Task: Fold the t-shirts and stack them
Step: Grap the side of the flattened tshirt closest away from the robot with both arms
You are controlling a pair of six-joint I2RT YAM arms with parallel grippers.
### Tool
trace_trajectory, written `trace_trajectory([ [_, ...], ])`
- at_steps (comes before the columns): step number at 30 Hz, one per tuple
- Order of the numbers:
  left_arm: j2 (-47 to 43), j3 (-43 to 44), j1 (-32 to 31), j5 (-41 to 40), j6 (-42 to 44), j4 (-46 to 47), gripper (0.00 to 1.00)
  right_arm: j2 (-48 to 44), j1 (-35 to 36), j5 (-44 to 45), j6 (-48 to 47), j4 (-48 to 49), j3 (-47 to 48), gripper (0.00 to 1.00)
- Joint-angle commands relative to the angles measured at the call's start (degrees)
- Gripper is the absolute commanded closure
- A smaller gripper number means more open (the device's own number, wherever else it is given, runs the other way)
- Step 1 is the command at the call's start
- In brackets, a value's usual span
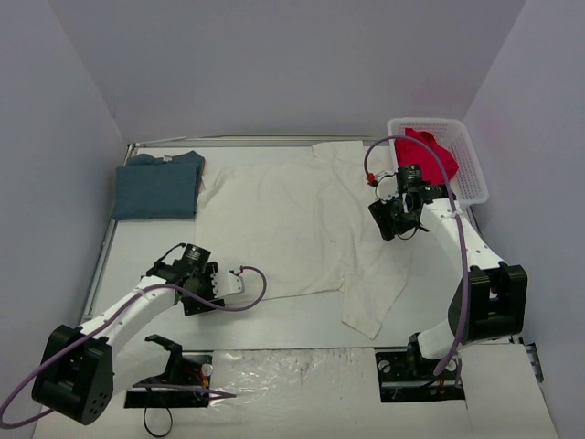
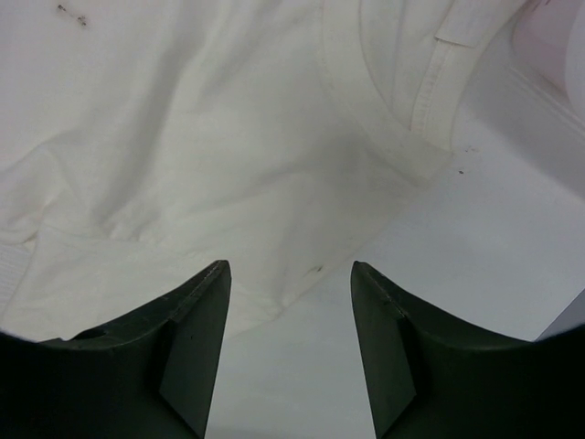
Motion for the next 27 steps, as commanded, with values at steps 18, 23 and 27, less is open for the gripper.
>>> trace_trajectory([
  [18, 13.0, 11.1, 3.1, -0.2, -7.4, 5.1, 0.98, 0.6, 3.9, -2.8, -9.0, -13.8, 3.0, 0.57],
  [23, 20.3, 20.3, 12.1, -2.7, -14.4, 7.4, 0.98, 1.4, 8.1, -5.3, -13.7, -22.9, 2.2, 0.70],
  [27, 24.5, 27.6, 15.3, -6.5, -20.3, 9.0, 0.98, 2.2, 12.3, -6.4, -16.6, -26.7, 0.4, 0.73],
])
